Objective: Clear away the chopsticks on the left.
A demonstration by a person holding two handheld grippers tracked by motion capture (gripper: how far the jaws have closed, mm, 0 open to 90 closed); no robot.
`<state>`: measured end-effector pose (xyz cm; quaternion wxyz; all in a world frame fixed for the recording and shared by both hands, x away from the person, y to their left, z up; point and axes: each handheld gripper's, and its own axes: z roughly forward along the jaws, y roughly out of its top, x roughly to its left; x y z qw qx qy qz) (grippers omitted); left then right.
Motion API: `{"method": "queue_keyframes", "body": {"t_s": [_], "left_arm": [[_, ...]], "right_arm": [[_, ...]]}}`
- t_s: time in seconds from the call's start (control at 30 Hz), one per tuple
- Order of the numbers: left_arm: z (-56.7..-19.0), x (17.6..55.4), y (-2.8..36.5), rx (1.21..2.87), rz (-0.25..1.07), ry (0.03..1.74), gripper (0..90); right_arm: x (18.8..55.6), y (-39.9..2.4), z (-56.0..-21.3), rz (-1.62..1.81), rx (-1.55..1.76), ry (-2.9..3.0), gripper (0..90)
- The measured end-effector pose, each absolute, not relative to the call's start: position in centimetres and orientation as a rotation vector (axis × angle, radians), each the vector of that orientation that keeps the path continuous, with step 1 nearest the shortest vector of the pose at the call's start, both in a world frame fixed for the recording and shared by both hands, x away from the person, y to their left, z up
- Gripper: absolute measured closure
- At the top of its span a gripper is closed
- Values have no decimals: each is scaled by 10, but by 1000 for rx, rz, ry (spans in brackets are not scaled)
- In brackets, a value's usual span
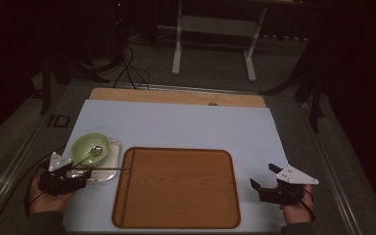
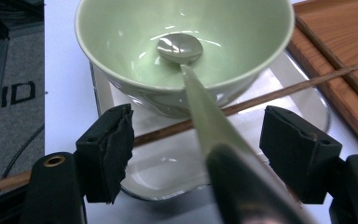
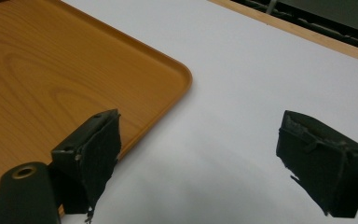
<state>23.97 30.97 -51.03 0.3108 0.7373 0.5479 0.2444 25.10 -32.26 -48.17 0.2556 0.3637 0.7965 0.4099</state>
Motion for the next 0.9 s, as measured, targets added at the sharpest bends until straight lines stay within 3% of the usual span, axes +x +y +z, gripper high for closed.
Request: {"method": "queue_keyframes", "body": {"t_s": [0.33,0.63,0.8,0.9], "left_arm": [[-520,248,313,1975,627,1443,331],[-521,241,314,1992,627,1425,495],[-523,241,314,2018,607,1414,525],[-521,241,314,1994,635,1416,496]], "right_arm": [[251,-323,-482,1112,985,2165,137],[251,-323,-481,1115,988,2160,137],[251,-323,-481,1115,986,2162,137],[251,-324,-481,1116,987,2159,137]]}}
